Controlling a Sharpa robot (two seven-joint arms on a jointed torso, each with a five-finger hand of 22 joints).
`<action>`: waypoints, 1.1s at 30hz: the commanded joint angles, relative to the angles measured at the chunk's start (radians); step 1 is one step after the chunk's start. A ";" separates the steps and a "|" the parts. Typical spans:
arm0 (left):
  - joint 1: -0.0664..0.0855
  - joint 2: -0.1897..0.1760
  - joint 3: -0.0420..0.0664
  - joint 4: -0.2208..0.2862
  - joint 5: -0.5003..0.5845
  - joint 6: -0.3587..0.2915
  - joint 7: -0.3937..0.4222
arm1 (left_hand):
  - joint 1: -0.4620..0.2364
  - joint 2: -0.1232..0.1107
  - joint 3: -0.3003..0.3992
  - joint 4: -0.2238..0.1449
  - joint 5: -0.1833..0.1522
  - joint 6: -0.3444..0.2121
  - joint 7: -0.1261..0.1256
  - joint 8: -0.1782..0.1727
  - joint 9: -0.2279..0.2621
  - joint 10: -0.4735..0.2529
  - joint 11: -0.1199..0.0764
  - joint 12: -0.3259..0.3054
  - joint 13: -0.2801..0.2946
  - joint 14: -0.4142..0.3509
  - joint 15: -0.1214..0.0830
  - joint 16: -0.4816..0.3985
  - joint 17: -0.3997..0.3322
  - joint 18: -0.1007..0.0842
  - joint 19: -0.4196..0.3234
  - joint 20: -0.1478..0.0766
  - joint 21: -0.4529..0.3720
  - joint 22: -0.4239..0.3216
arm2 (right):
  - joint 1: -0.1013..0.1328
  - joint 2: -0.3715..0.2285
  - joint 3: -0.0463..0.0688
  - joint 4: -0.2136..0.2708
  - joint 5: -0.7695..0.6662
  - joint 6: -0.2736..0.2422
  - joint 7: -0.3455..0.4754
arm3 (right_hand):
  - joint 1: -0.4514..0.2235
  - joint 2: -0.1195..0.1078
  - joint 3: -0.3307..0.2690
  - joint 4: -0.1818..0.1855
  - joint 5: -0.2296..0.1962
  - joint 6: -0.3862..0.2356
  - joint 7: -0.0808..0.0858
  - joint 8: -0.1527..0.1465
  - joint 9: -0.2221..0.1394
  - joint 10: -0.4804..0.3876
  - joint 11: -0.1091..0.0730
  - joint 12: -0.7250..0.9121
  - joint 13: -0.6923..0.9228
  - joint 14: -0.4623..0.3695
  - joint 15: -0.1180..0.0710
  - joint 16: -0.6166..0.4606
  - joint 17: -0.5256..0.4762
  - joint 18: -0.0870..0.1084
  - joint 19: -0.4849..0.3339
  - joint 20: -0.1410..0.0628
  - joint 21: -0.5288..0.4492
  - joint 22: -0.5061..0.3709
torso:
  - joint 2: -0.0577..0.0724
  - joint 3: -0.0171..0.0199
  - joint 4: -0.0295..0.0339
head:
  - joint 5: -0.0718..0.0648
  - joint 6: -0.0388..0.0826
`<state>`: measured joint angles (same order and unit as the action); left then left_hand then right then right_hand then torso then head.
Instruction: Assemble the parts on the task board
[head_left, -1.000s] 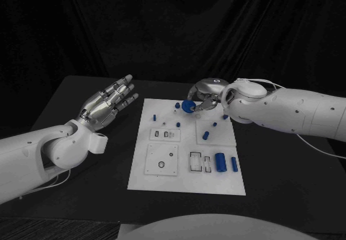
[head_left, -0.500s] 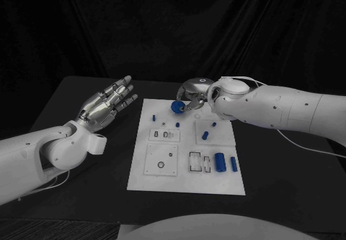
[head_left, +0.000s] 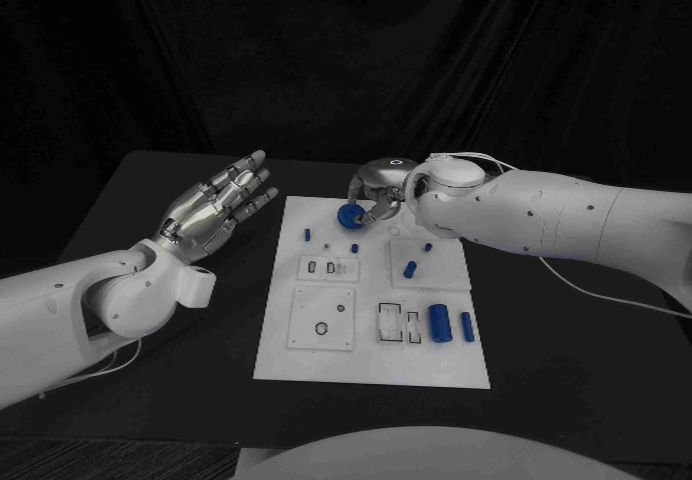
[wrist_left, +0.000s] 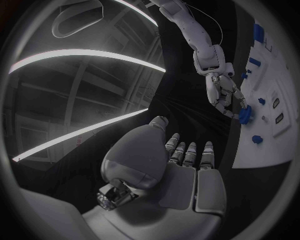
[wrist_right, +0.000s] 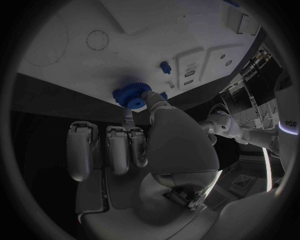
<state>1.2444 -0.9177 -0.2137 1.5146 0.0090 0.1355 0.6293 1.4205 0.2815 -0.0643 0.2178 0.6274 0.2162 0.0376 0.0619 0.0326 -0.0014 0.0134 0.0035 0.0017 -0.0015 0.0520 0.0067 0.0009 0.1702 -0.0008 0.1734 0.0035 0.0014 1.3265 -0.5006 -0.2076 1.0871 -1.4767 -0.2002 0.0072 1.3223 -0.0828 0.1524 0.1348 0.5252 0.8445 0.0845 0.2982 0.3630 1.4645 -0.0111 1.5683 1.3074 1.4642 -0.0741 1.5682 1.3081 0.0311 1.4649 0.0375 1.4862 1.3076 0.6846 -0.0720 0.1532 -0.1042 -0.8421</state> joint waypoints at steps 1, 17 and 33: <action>-0.001 0.003 0.001 0.000 0.000 0.016 0.007 | -0.003 0.004 0.006 0.000 0.003 0.005 0.000 0.004 0.001 0.001 0.005 -0.003 -0.002 0.001 0.008 -0.007 -0.001 0.011 0.001 0.007 -0.003 -0.001 | -0.004 0.001 0.001 0.000 0.000 0.025 0.007 | -0.002 0.006 0.007 -0.002 -0.007 -0.008 0.001 0.017 0.111 0.106 0.007 0.002 0.263 0.107 0.009 0.003 0.263 -0.005 0.047 0.007 -0.001 0.210 | 0.000 -0.0003 -0.0003 | 0.000 -0.001; -0.001 0.005 0.001 -0.003 0.000 0.019 0.000 | -0.004 0.004 0.008 0.000 0.003 0.005 0.000 0.004 0.001 0.001 0.005 -0.003 -0.002 0.001 0.010 -0.007 -0.001 0.011 0.001 0.007 -0.003 -0.001 | -0.007 0.002 0.001 0.007 0.000 0.041 0.006 | -0.010 -0.003 0.028 -0.004 -0.028 -0.086 0.006 -0.066 0.067 0.106 0.012 0.002 0.263 0.107 0.012 0.003 0.263 -0.002 0.041 0.013 -0.011 0.207 | -0.001 -0.0002 -0.0030 | 0.002 -0.007; -0.001 0.005 0.001 -0.004 0.000 0.020 -0.007 | -0.004 0.004 0.009 -0.001 0.003 0.005 0.001 0.004 0.001 0.001 0.005 -0.003 -0.002 0.001 0.011 -0.007 -0.001 0.011 0.001 0.008 -0.003 -0.001 | -0.010 0.013 0.001 0.006 0.001 0.063 0.012 | -0.014 -0.006 0.038 -0.011 -0.057 -0.145 -0.009 -0.135 0.018 0.106 0.000 0.002 0.263 0.107 0.005 0.003 0.263 0.000 0.037 0.007 -0.018 0.206 | -0.001 0.0002 -0.0028 | 0.002 -0.010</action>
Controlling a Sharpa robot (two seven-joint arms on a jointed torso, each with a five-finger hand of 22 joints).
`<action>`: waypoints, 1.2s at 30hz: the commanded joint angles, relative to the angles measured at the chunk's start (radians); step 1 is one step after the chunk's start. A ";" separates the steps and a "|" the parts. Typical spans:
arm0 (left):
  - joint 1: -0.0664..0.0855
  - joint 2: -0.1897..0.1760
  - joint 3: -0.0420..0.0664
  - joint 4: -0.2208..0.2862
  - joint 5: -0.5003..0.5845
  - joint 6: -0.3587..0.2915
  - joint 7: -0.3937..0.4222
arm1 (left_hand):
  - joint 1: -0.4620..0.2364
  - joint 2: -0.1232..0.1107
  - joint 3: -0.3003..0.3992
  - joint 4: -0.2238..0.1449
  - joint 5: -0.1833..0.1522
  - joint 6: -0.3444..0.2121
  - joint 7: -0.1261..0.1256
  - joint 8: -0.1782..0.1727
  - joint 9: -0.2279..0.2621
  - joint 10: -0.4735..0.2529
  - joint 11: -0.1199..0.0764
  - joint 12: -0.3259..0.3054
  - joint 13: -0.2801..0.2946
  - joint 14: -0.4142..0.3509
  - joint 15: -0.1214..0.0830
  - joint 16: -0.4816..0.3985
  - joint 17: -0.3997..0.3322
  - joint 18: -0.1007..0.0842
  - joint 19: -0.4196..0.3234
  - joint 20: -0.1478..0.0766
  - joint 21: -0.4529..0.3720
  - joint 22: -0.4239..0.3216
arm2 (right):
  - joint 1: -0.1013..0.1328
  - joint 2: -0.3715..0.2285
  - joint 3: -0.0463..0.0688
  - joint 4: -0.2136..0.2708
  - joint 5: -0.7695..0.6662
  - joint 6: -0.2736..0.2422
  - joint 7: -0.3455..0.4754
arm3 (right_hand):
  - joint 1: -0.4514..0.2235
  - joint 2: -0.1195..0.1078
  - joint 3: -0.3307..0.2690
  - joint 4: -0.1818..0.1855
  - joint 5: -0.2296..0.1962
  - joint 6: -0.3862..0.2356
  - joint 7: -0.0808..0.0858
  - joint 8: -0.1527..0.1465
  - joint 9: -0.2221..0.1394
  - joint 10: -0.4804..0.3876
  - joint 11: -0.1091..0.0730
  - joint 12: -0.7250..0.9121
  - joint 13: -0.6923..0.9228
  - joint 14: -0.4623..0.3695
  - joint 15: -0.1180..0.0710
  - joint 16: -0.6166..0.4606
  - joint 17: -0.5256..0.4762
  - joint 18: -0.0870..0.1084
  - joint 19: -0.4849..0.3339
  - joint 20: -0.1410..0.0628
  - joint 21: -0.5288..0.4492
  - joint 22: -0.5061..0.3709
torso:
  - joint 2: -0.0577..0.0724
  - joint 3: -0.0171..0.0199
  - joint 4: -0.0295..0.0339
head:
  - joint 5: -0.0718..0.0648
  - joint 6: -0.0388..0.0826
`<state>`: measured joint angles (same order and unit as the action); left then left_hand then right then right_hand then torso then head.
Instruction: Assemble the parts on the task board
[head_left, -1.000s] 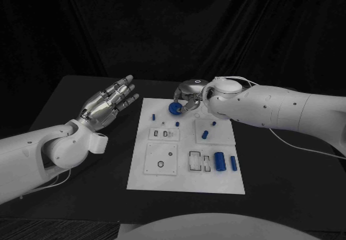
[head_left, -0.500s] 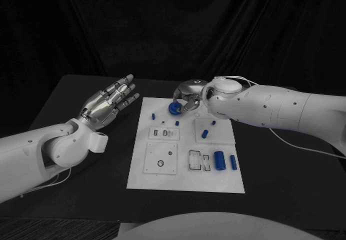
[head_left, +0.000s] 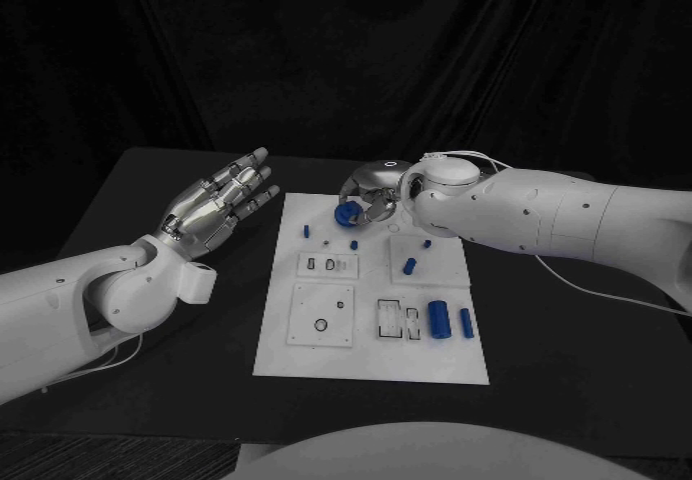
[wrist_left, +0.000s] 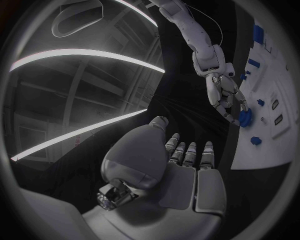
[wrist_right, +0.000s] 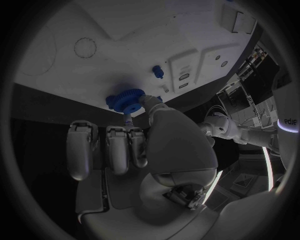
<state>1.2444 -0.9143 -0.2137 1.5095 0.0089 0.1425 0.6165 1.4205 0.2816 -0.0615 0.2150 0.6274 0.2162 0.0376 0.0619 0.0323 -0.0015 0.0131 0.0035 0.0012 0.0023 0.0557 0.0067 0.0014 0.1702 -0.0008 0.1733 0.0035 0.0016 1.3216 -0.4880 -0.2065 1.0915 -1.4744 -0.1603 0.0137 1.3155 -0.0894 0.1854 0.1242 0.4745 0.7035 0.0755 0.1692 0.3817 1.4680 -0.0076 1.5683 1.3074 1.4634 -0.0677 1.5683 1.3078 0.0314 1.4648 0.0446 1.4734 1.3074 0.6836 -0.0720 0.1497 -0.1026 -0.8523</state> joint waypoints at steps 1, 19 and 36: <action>-0.001 0.002 0.001 0.001 0.000 0.013 0.005 | -0.004 0.004 0.006 0.002 0.003 0.005 0.001 0.004 0.001 0.002 0.006 -0.003 -0.001 -0.002 0.007 -0.007 -0.001 0.011 0.001 0.008 -0.003 -0.002 | -0.005 -0.001 0.000 0.002 -0.002 0.025 0.005 | -0.007 0.000 0.005 0.000 -0.007 -0.004 0.000 -0.006 -0.001 0.103 -0.004 0.002 0.263 0.107 -0.002 0.003 0.263 0.000 0.036 0.000 -0.007 0.205 | 0.000 0.0001 0.0006 | 0.000 0.000; -0.001 0.003 0.001 -0.004 0.000 0.019 -0.012 | -0.004 0.004 0.008 0.002 0.004 0.008 0.003 0.005 0.002 0.002 0.006 -0.003 -0.001 -0.002 0.008 -0.007 -0.001 0.011 0.001 0.008 -0.003 -0.002 | -0.010 -0.026 0.000 0.031 -0.002 0.024 0.004 | -0.013 0.003 0.007 0.001 -0.007 0.025 0.004 -0.002 -0.005 0.103 -0.002 0.002 0.263 0.107 -0.002 0.003 0.263 0.001 0.033 -0.001 -0.013 0.203 | 0.000 0.0008 0.0007 | 0.001 -0.003; -0.001 0.005 0.001 -0.008 0.000 0.024 -0.020 | -0.003 0.004 0.010 0.001 0.005 0.009 0.005 0.006 0.002 0.002 0.006 -0.003 -0.001 -0.002 0.009 -0.007 -0.001 0.010 0.001 0.009 -0.003 -0.002 | -0.013 -0.038 0.000 0.046 -0.002 0.017 0.016 | -0.019 0.003 0.006 -0.010 -0.030 -0.065 -0.018 -0.081 -0.068 0.103 -0.020 0.002 0.263 0.107 -0.014 0.003 0.263 0.010 0.015 -0.011 -0.045 0.190 | 0.000 0.0008 0.0001 | 0.004 -0.004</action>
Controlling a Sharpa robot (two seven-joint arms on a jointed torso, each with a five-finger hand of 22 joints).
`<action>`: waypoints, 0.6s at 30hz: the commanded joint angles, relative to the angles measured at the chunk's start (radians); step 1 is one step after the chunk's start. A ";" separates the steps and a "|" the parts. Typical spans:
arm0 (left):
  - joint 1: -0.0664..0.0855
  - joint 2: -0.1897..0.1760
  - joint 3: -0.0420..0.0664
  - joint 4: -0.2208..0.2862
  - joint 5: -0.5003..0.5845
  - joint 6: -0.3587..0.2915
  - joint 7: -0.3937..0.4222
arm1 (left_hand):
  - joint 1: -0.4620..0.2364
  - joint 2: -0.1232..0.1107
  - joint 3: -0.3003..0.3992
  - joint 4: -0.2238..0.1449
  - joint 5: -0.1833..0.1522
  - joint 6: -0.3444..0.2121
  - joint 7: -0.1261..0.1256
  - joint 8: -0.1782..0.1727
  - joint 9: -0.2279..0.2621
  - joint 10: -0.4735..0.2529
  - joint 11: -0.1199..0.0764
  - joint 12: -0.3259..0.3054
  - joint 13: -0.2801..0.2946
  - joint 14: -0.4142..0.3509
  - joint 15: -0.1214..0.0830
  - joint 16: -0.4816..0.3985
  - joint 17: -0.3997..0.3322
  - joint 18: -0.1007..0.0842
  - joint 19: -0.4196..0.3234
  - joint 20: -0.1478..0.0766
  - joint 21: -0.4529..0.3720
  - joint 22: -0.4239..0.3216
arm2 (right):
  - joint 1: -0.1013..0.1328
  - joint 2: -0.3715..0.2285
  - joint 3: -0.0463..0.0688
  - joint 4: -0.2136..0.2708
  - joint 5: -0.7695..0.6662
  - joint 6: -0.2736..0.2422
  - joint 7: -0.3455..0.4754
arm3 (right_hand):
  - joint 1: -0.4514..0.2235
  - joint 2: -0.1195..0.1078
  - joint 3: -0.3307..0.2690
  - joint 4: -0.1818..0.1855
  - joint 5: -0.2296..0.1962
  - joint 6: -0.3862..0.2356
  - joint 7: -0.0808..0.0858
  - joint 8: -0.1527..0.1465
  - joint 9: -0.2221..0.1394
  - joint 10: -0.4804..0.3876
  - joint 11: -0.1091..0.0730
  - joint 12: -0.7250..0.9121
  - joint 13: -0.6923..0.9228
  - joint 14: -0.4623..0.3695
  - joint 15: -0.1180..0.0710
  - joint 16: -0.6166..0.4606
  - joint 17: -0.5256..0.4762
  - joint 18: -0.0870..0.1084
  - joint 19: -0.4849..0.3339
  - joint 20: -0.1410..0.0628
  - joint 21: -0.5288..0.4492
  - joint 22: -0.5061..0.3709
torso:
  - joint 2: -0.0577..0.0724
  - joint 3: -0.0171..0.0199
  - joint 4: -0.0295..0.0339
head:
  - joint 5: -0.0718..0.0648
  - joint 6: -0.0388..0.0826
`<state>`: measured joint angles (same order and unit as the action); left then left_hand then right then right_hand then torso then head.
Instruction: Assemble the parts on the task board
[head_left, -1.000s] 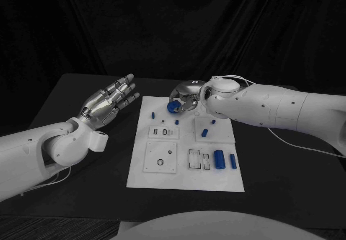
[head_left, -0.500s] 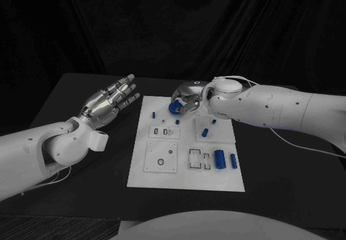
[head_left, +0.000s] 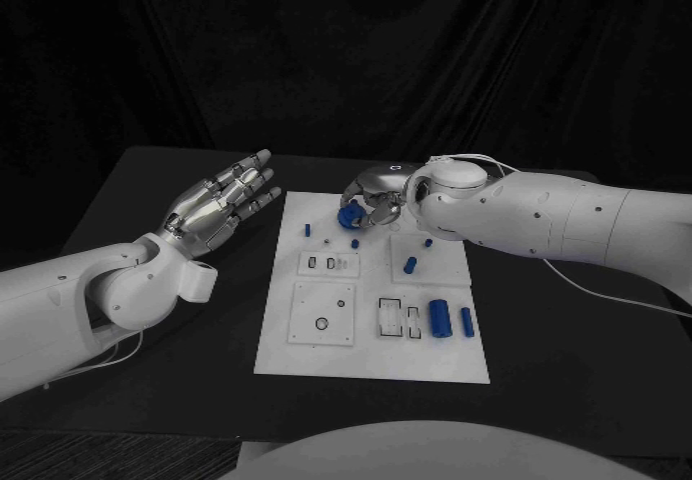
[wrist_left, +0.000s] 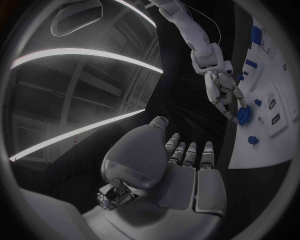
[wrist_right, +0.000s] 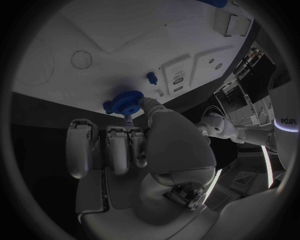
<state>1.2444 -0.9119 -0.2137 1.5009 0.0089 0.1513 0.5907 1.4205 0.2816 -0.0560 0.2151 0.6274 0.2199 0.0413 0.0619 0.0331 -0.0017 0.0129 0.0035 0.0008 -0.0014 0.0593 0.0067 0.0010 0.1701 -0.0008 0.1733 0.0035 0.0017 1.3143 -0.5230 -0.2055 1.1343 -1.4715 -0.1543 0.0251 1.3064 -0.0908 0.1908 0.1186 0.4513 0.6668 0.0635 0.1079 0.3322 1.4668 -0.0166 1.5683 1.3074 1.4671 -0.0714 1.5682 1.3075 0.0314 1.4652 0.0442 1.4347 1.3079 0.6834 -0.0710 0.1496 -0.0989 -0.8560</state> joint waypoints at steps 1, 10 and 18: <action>-0.001 0.003 0.001 0.000 0.000 0.016 0.005 | -0.003 0.004 0.005 0.001 0.005 0.005 0.002 0.006 0.001 0.002 0.007 -0.004 -0.001 0.001 0.006 -0.007 -0.001 0.011 0.001 0.009 -0.003 -0.002 | -0.005 -0.003 -0.002 0.003 -0.005 0.010 0.005 | -0.010 0.006 -0.001 -0.006 -0.012 -0.088 -0.011 -0.037 -0.051 0.104 -0.015 0.002 0.263 0.104 -0.014 0.003 0.263 0.010 0.013 -0.014 -0.011 0.188 | 0.000 -0.0002 0.0004 | 0.000 0.000; -0.001 0.004 0.001 -0.001 0.000 0.017 0.001 | -0.003 0.005 0.008 0.000 0.007 0.005 0.003 0.006 0.001 0.002 0.007 -0.004 -0.001 0.001 0.007 -0.007 -0.001 0.010 0.001 0.010 -0.003 -0.002 | -0.006 0.005 -0.002 -0.009 -0.004 0.009 0.003 | -0.006 0.017 0.004 -0.012 -0.023 -0.132 -0.045 -0.047 -0.091 0.104 -0.040 0.002 0.263 0.104 -0.033 0.003 0.263 0.015 0.004 -0.029 -0.028 0.182 | 0.000 -0.0007 0.0016 | -0.002 -0.002; -0.001 0.005 0.001 -0.001 0.000 0.019 -0.003 | -0.003 0.005 0.008 0.000 0.007 0.005 0.003 0.006 0.001 0.002 0.007 -0.004 -0.001 0.001 0.007 -0.007 -0.001 0.010 0.001 0.010 -0.003 -0.002 | -0.006 0.013 -0.002 -0.020 -0.004 -0.008 0.007 | -0.016 0.032 -0.006 -0.008 -0.139 -0.105 -0.064 -0.043 -0.111 0.104 -0.060 0.002 0.263 0.104 -0.051 0.003 0.263 0.015 0.004 -0.050 -0.035 0.182 | 0.000 -0.0009 0.0012 | 0.000 -0.001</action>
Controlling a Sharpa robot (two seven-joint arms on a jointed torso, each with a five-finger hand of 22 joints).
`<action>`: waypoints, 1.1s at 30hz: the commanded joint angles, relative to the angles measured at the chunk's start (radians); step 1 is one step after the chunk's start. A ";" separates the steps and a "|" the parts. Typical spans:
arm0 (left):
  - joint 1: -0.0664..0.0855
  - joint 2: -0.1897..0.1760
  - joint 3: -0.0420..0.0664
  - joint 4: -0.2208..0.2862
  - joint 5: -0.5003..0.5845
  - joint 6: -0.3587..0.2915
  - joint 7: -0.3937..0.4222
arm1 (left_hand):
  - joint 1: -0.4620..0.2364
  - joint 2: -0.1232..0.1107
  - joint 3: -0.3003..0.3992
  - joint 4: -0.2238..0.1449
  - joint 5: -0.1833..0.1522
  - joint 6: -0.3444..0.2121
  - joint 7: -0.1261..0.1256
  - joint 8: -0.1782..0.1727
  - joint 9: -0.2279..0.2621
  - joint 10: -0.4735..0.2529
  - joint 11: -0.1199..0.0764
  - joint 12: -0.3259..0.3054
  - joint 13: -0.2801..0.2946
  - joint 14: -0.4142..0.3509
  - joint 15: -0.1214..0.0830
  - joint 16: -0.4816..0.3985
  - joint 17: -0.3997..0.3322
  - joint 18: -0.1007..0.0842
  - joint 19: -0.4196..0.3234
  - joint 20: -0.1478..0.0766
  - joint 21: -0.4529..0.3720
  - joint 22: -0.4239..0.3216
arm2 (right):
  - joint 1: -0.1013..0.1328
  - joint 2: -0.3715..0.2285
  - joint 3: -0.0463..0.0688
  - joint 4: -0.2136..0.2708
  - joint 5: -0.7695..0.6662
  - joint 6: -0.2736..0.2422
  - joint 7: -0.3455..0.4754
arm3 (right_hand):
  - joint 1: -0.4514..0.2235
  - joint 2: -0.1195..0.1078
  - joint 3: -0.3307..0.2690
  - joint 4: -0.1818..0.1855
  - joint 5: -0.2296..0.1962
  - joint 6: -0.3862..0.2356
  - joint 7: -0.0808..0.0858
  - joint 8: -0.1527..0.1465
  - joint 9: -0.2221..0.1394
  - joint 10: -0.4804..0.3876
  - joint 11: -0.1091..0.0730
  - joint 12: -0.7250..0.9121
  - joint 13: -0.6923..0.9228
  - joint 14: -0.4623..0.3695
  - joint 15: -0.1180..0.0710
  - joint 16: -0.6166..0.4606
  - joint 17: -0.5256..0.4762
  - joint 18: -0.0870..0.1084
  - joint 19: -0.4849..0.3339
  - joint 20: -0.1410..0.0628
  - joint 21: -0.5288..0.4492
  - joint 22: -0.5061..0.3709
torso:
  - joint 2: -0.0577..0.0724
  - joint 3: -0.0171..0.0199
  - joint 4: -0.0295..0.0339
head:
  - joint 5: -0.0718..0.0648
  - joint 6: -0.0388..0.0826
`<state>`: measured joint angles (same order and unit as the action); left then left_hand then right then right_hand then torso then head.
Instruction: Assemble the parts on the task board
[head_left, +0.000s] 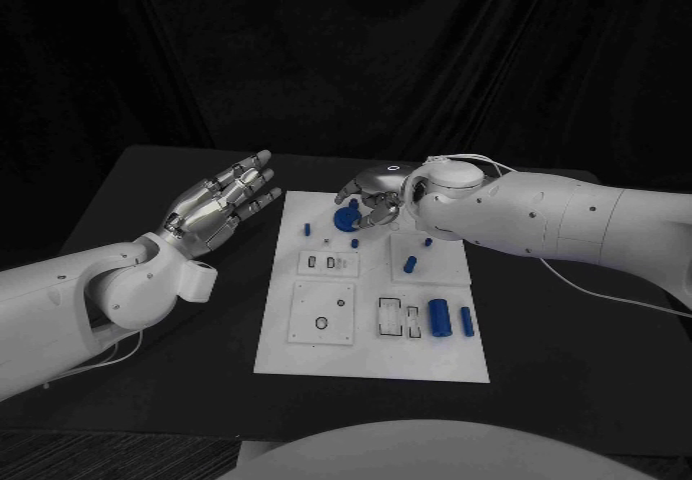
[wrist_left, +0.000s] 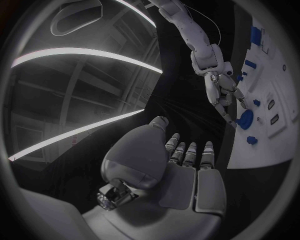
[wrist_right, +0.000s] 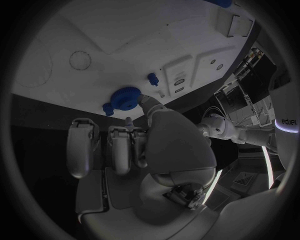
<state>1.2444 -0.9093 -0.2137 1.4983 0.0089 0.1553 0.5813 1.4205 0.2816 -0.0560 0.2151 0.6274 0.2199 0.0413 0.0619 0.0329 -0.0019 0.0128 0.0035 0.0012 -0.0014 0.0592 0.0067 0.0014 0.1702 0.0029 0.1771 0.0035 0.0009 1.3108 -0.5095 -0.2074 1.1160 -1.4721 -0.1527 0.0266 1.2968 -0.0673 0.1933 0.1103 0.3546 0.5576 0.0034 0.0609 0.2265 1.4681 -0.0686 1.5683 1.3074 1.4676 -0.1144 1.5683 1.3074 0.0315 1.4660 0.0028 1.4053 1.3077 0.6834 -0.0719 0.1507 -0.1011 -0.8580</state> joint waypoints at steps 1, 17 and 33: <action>-0.001 0.002 0.001 0.002 0.000 0.014 0.006 | -0.003 0.005 0.008 0.000 0.007 0.005 0.003 0.006 0.001 0.002 0.008 -0.004 -0.001 0.001 0.007 -0.007 -0.001 0.010 -0.003 0.006 -0.003 -0.001 | -0.002 -0.002 0.000 -0.001 -0.003 -0.012 0.006 | -0.012 0.011 -0.015 0.003 -0.076 0.009 -0.003 0.005 -0.009 0.103 -0.008 0.002 0.263 0.103 -0.009 0.003 0.263 0.015 0.004 -0.009 -0.007 0.183 | 0.000 0.0002 0.0002 | 0.002 0.001; -0.001 -0.007 0.001 0.009 0.000 0.009 0.007 | -0.001 0.006 0.012 -0.002 0.008 0.007 0.003 0.006 0.001 0.002 0.008 -0.004 -0.001 0.001 0.009 -0.007 -0.001 0.010 -0.003 0.007 -0.003 -0.001 | 0.013 -0.121 0.000 0.083 0.018 -0.156 0.050 | -0.089 0.009 -0.094 0.075 -0.266 0.119 0.036 0.028 -0.017 0.103 0.022 0.002 0.263 0.103 0.014 0.003 0.263 0.007 0.025 0.009 0.017 0.200 | 0.000 -0.0001 0.0002 | 0.012 0.009; -0.003 -0.007 0.001 0.004 0.000 0.013 0.008 | 0.000 0.005 0.016 -0.004 0.009 0.007 0.004 0.007 0.001 0.002 0.009 -0.004 -0.001 0.001 0.010 -0.007 -0.001 0.010 -0.003 0.008 -0.003 -0.001 | 0.015 -0.376 -0.001 0.204 0.030 -0.207 0.023 | -0.093 -0.007 -0.107 0.100 -0.283 0.129 0.032 0.033 -0.021 0.103 0.020 0.002 0.263 0.103 0.012 0.003 0.263 0.004 0.033 0.010 0.029 0.206 | -0.002 0.0007 -0.0026 | 0.010 0.010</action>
<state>1.2434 -0.9181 -0.2137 1.5017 0.0087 0.1566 0.5766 1.4205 0.2816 -0.0449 0.2095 0.6322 0.2235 0.0449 0.0619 0.0335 0.0010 0.0156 0.0035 0.0009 0.0023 0.0628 0.0067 0.0009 0.1701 -0.0007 0.1806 0.0035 0.0013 1.3344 -0.8767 -0.2075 1.3164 -1.4491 -0.3161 0.0560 1.2032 -0.0673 0.0854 0.2043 0.0756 0.6817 0.0354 0.0891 0.2067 1.4643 -0.0538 1.5683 1.3074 1.4651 -0.1087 1.5682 1.3074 0.0315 1.4684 0.0053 1.4297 1.3074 0.6825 -0.0718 0.1491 -0.0922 -0.8470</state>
